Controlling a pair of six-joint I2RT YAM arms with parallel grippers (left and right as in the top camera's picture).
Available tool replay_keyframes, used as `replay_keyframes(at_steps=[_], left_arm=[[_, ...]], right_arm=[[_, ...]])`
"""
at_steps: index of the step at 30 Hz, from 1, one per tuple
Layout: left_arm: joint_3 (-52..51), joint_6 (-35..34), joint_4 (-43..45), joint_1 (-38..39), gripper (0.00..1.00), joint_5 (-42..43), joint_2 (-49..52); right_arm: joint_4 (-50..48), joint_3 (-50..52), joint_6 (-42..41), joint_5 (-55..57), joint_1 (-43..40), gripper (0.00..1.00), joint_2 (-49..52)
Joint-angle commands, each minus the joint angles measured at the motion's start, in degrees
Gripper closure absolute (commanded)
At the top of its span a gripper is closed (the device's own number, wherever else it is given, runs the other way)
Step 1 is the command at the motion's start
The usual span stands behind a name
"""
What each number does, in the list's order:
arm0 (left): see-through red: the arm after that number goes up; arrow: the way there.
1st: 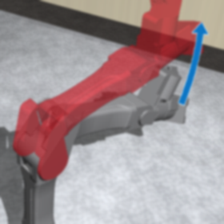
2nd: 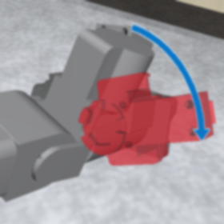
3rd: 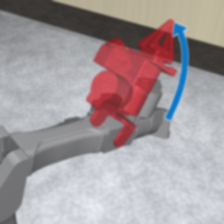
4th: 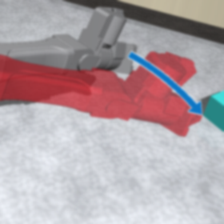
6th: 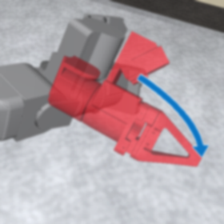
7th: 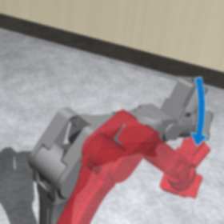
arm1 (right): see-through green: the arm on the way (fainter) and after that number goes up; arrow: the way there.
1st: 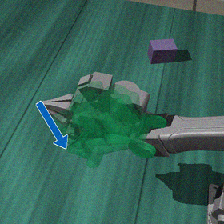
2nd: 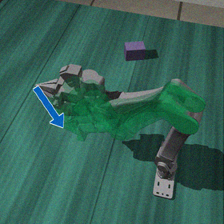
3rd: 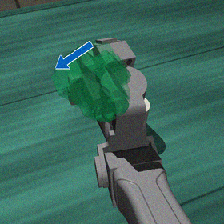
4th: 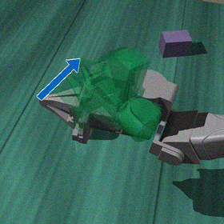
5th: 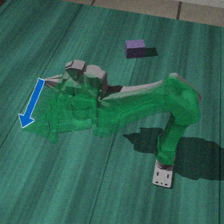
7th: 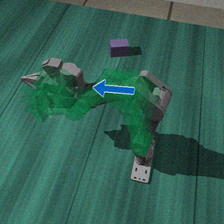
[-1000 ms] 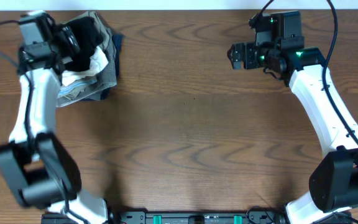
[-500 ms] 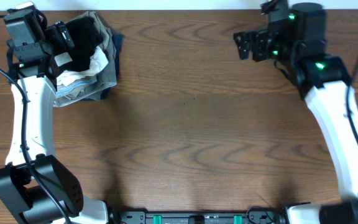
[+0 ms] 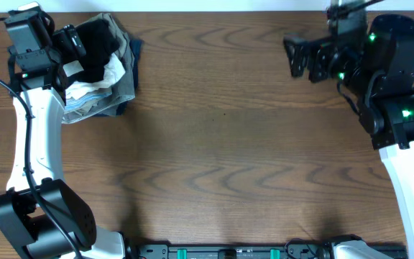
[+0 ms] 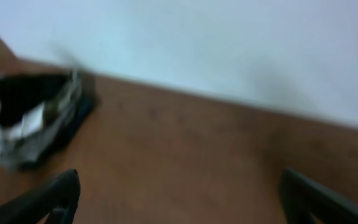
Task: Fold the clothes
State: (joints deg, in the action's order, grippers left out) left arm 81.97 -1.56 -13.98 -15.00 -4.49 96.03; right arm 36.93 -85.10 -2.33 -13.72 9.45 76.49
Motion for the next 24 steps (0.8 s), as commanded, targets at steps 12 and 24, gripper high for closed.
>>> replay_keyframes(at_steps=[12,24], left_arm=[[0.0,-0.68,-0.17,-0.42,0.02,-0.02,0.2],[0.0,-0.7,-0.17,-0.42,0.02,-0.02,0.2]], right_arm=[[5.33,5.01,9.6,4.76,0.22,0.01,-2.14],[-43.67,52.94,9.7,4.76,-1.31,0.01,-26.95]])
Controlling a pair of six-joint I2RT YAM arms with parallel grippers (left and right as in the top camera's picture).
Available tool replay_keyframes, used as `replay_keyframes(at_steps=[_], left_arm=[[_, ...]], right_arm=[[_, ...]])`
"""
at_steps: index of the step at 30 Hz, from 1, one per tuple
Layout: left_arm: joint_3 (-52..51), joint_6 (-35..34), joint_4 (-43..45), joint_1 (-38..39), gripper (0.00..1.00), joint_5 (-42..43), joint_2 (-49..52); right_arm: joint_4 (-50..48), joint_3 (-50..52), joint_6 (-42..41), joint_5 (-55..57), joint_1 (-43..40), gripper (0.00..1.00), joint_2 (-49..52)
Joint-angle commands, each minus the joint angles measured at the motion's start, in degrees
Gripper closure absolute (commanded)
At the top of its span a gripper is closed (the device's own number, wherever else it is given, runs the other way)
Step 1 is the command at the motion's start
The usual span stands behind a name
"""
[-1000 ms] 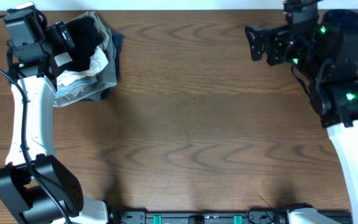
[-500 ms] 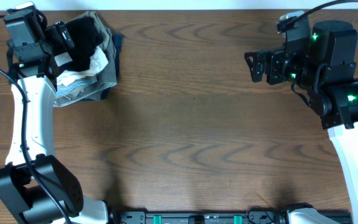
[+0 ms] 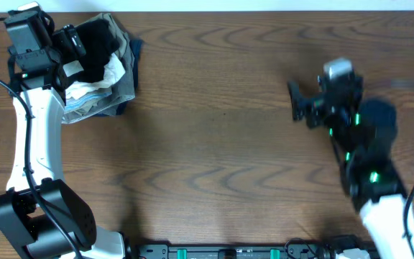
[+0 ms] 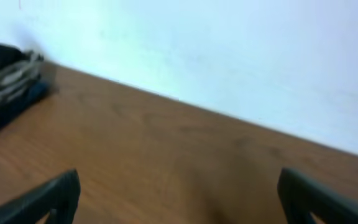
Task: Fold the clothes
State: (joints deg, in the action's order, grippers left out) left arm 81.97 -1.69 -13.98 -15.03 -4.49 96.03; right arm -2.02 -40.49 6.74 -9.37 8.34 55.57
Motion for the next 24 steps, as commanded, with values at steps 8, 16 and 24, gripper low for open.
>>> replay_keyframes(at_steps=[8,16,24], left_arm=[[0.0,-0.57,-0.17,-0.39,0.02,-0.04,0.2],[0.0,-0.55,-0.17,-0.39,0.02,-0.04,0.2],[0.0,-0.57,-0.17,-0.39,0.02,-0.02,0.2]], right_arm=[[-13.66,29.29,0.63,1.03,-0.13,0.01,-23.65],[-14.08,40.33,0.66,1.14,-0.2,0.01,-39.78],[-5.44,40.17,0.63,1.01,-2.32,0.01,-46.49]])
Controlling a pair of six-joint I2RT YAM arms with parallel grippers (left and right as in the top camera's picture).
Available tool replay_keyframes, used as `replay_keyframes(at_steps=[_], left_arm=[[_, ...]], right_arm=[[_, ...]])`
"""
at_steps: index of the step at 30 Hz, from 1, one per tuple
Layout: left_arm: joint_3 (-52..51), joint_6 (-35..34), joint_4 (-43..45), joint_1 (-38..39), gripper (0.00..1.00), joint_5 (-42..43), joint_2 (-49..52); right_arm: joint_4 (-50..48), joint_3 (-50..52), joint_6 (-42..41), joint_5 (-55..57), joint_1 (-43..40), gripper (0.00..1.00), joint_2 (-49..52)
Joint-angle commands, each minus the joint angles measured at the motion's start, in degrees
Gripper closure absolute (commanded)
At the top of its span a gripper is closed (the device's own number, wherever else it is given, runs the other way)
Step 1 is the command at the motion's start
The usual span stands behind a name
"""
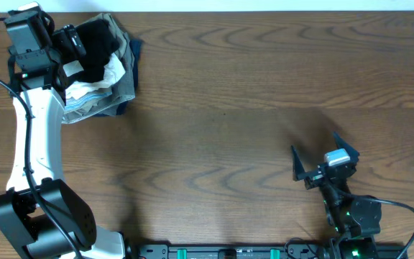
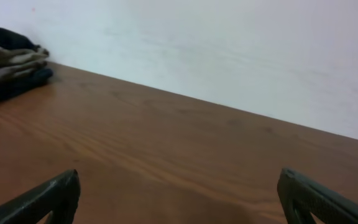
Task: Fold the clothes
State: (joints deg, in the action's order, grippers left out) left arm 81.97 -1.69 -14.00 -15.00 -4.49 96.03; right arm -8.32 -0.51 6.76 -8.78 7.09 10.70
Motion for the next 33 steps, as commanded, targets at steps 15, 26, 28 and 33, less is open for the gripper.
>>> replay_keyframes(at_steps=[15,26,28,33], left_arm=[[0.0,-0.57,-0.15,-0.42,0.02,-0.04,0.2],[0.0,-0.57,-0.15,-0.42,0.02,-0.04,0.2],[0.0,-0.57,-0.15,-0.42,0.02,-0.02,0.2],[0.0,-0.57,-0.15,-0.42,0.02,-0.04,0.2]], right_arm=[[12.13,0.2,0.61,2.99,-1.84,0.01,-10.43],[12.04,0.2,0.61,2.97,-1.84,0.01,-10.43],[12.04,0.2,0.61,2.99,-1.84,0.01,-10.43],[12.04,0.2,0.61,2.97,-1.84,0.01,-10.43]])
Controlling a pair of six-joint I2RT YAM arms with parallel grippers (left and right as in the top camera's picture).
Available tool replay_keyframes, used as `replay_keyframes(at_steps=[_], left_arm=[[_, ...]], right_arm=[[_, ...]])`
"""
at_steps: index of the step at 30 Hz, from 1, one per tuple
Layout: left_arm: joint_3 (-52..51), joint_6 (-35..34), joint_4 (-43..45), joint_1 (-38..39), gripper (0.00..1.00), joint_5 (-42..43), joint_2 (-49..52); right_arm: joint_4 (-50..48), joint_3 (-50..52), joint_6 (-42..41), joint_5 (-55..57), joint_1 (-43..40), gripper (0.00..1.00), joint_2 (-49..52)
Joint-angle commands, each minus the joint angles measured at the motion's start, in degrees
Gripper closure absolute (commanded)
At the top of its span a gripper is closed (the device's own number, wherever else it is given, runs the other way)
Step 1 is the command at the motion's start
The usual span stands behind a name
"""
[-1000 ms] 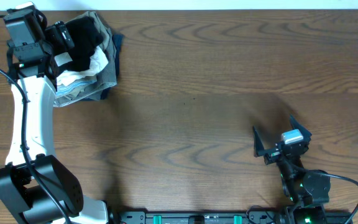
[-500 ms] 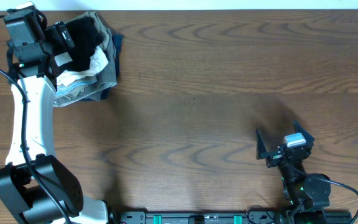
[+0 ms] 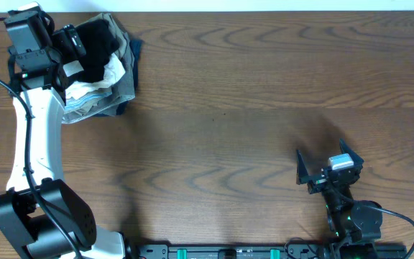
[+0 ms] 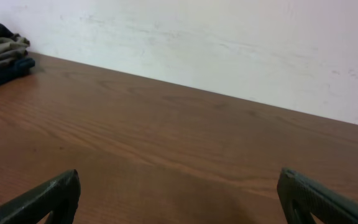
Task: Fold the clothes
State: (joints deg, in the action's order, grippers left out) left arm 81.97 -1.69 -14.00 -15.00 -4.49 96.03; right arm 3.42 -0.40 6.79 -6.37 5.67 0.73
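A heap of clothes (image 3: 103,68), black, white, grey and blue pieces stacked together, lies at the table's back left corner. My left gripper (image 3: 69,39) rests on top of the heap, dark against the dark cloth, so its jaws cannot be read. My right gripper (image 3: 320,151) stands low near the front right edge, far from the clothes, open and holding nothing. In the right wrist view its fingers (image 4: 55,196) are spread wide over bare wood, and the clothes pile (image 4: 2,53) shows small at the far left.
The brown wooden table (image 3: 228,108) spreads between the two arms. A white wall (image 4: 229,43) rises behind its back edge. The left arm's white link (image 3: 34,137) runs along the left side. A black rail with green clips (image 3: 228,252) lines the front edge.
My right gripper has shifted a little to the right and toward the front edge, still open. The left gripper and the clothes heap have not moved.
The right gripper was open at the back right of the table, then at mid right, then low near the front edge, and it now sits slightly further right there. All along the left gripper stayed on the heap at the back left.
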Motion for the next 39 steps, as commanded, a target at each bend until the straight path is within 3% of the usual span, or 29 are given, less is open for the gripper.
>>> replay_keyframes(at_steps=[1,23,32,39], left_arm=[[0.0,-0.57,-0.15,-0.42,0.02,-0.02,0.2],[-0.11,-0.55,-1.07,-0.5,0.02,-0.04,-1.14],[-1.97,-0.57,-13.44,0.02,0.02,3.43,-13.22],[-15.78,-0.59,-4.96,2.34,0.02,8.33,-25.22]], right_arm=[[0.31,0.09,0.59,0.57,-0.42,0.01,-0.44],[0.31,0.09,0.59,0.57,-0.42,0.01,-0.46],[0.31,0.09,0.59,0.57,-0.42,0.01,-0.44],[0.31,0.09,0.59,0.59,-0.42,0.01,-0.44]])
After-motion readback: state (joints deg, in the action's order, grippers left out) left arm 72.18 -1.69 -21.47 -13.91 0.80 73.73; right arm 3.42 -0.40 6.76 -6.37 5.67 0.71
